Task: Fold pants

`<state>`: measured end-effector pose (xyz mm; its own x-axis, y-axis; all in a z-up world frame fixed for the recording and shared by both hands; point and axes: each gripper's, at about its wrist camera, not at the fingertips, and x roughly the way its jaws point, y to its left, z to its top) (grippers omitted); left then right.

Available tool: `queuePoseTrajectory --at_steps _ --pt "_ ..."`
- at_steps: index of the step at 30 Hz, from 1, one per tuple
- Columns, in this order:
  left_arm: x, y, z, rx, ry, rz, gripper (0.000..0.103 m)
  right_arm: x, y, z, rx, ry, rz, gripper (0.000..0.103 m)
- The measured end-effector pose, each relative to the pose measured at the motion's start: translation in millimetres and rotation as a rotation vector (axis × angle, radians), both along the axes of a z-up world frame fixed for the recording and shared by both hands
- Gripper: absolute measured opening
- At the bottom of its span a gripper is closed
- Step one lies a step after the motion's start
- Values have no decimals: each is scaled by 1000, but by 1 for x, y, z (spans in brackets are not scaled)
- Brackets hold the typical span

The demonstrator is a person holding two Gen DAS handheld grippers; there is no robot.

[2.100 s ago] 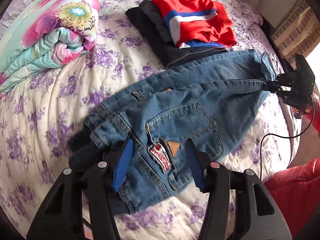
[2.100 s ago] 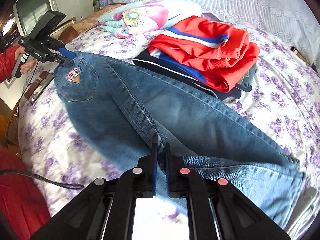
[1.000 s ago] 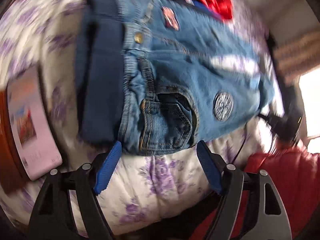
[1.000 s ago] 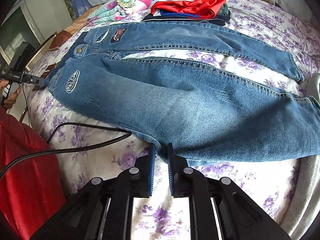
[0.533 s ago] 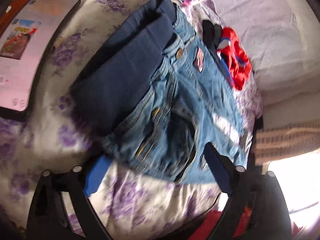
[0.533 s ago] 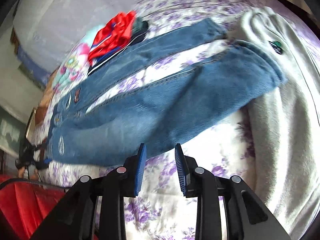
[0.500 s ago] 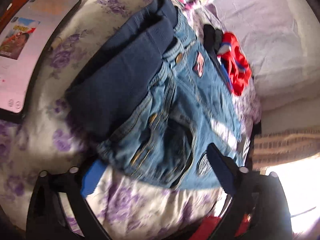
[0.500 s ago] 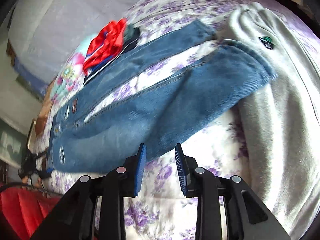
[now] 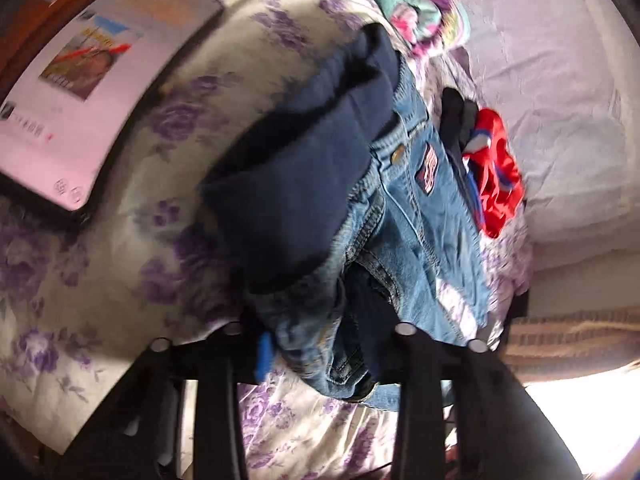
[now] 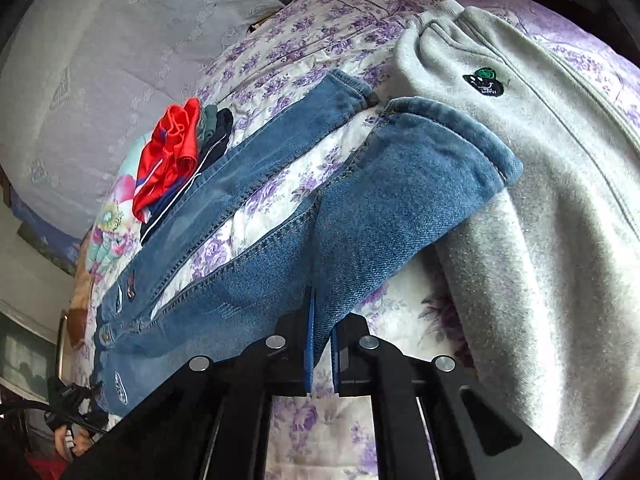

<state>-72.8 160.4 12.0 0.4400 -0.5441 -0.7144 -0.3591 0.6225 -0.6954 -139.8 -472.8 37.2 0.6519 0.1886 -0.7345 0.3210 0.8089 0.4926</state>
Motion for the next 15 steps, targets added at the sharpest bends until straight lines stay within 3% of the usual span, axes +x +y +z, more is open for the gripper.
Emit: queuePoseTrajectory --at_steps 1,4,7,10,12,14,15 --pt "-4 3 1 11 -3 10 19 -5 -2 2 2 10 5 7" --pt "-12 7 4 46 -17 0 18 -23 -6 0 21 46 25 6" --pt "-9 8 0 68 2 -15 27 -29 -5 -23 12 139 49 10" --pt "-8 13 -2 43 24 -31 30 -31 -16 -32 116 147 16 15" --pt "-11 18 17 113 23 -67 46 -36 -19 -20 96 157 23 23" --pt "-17 25 39 229 -9 -86 73 -43 -17 -1 -20 146 65 28" --pt "-20 30 48 281 -25 -85 77 -46 -16 9 -100 142 87 28"
